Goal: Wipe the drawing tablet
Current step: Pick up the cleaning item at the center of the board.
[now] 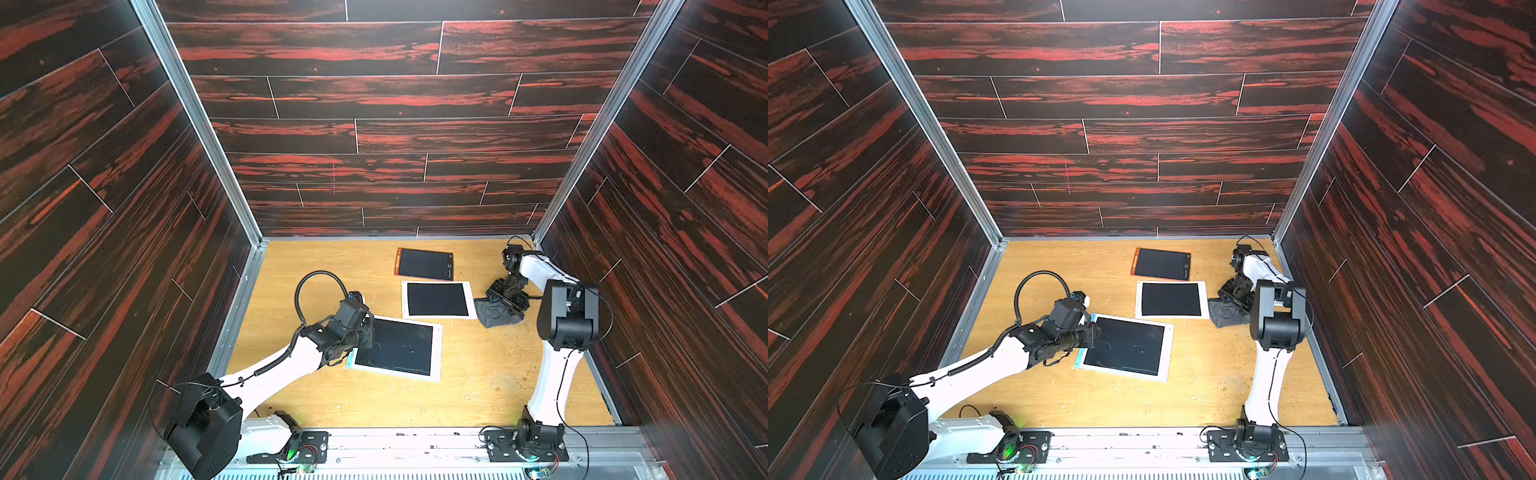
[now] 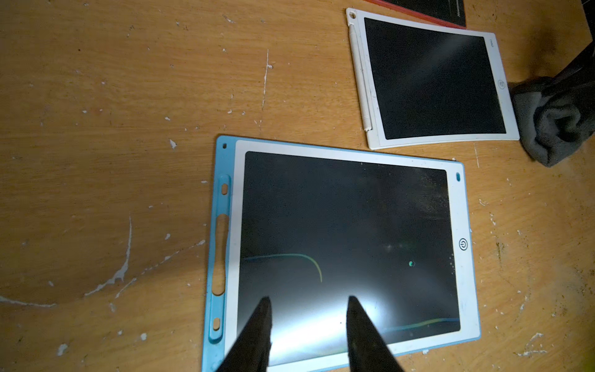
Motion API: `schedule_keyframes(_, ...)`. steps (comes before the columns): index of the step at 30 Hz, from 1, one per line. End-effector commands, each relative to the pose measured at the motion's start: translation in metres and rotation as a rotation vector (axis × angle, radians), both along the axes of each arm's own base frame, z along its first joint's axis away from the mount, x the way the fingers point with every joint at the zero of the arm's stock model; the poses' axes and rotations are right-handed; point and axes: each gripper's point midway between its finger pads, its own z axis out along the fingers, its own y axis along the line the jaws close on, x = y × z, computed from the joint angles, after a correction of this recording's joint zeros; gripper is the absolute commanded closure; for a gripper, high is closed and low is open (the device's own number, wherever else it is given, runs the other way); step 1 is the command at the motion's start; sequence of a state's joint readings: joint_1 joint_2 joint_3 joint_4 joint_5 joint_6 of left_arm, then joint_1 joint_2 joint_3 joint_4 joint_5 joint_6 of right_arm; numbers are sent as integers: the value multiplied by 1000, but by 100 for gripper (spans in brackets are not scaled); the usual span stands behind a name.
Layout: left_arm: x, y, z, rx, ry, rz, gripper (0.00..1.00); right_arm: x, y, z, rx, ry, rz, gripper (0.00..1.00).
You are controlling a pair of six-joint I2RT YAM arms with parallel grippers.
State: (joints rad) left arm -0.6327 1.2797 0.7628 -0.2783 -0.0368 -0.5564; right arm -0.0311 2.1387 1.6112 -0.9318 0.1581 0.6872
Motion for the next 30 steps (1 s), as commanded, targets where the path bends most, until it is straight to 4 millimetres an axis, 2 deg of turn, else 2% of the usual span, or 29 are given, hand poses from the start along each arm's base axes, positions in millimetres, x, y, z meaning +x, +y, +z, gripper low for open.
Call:
schedule_keyframes(1, -4, 8, 2, 6, -5, 6, 60, -29, 28, -34, 107, 74, 45, 38)
schedule_keyframes(3, -5, 10, 0, 10, 0, 10, 60, -36, 28, -31, 113, 51, 53, 56)
schedule_keyframes(5, -8, 12, -2, 16, 10, 10, 60, -40, 26, -23, 110, 23, 56, 79)
schedule_keyframes(6, -8, 14, -2, 18, 12, 13, 60, -39, 23, -16, 103, 3, 54, 85)
schedule_keyframes(7, -10, 15, -4, 22, 17, 15, 60, -38, 20, -6, 88, -22, 54, 100)
schedule_keyframes(10, -14, 21, -11, 45, 41, 27, 60, -32, 14, 45, 22, -167, 69, 100)
schedule_keyframes(12, -18, 26, -21, 75, 74, 38, 60, -28, 24, 87, 18, -316, 131, 100)
schedule_keyframes(14, -20, 31, -32, 93, 106, 56, 60, -31, 50, 125, 65, -448, 237, 100)
schedule_keyframes(15, -20, 34, -37, 91, 117, 68, 60, -35, 63, 139, 90, -487, 286, 100)
schedule_keyframes(17, -19, 39, -48, 48, 132, 104, 60, -47, 101, 161, 169, -559, 439, 100)
schedule_keyframes(18, -18, 42, -53, 29, 141, 122, 60, -54, 117, 166, 202, -566, 501, 100)
schedule_keyframes(20, -17, 44, -63, -3, 163, 143, 60, -74, 163, 165, 305, -543, 653, 100)
schedule_keyframes(23, -17, 42, -72, -20, 182, 153, 60, -109, 231, 144, 312, -433, 891, 100)
schedule_keyframes(26, -15, 44, -78, -21, 185, 176, 60, -130, 280, 122, 271, -361, 1039, 100)
schedule_keyframes(30, -12, 48, -85, 13, 191, 191, 60, -133, 326, 105, 272, -327, 1107, 100)
